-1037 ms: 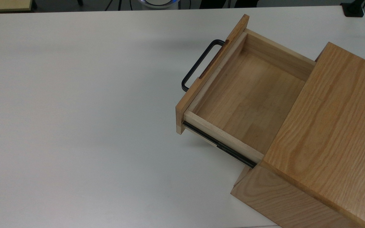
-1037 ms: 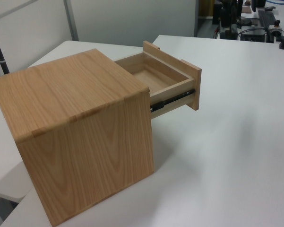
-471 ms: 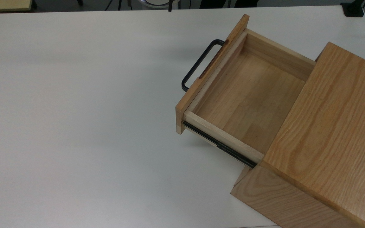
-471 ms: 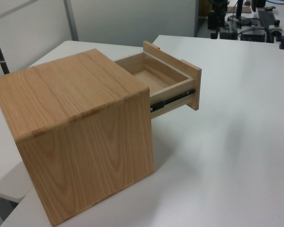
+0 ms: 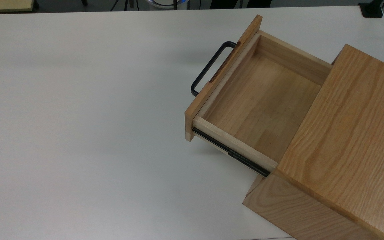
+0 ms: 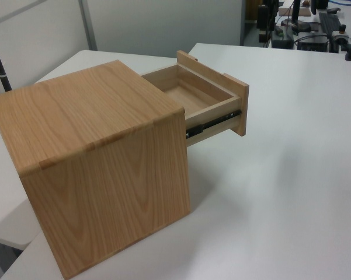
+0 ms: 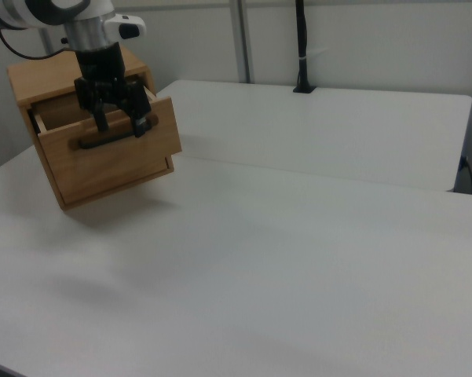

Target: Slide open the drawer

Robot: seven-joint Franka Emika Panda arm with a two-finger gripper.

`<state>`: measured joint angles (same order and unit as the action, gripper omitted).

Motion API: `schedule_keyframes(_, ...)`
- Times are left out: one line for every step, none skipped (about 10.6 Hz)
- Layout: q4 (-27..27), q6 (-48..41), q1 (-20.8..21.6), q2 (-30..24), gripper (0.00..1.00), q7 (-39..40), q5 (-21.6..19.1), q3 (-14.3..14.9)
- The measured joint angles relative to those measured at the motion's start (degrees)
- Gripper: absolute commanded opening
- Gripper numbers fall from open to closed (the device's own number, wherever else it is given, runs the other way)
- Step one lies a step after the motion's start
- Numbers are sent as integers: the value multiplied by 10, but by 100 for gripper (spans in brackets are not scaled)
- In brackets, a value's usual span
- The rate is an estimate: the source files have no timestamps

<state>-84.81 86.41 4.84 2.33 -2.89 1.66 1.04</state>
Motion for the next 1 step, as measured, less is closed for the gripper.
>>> schedule_keyframes(0,3,0,0,100,0,0,0)
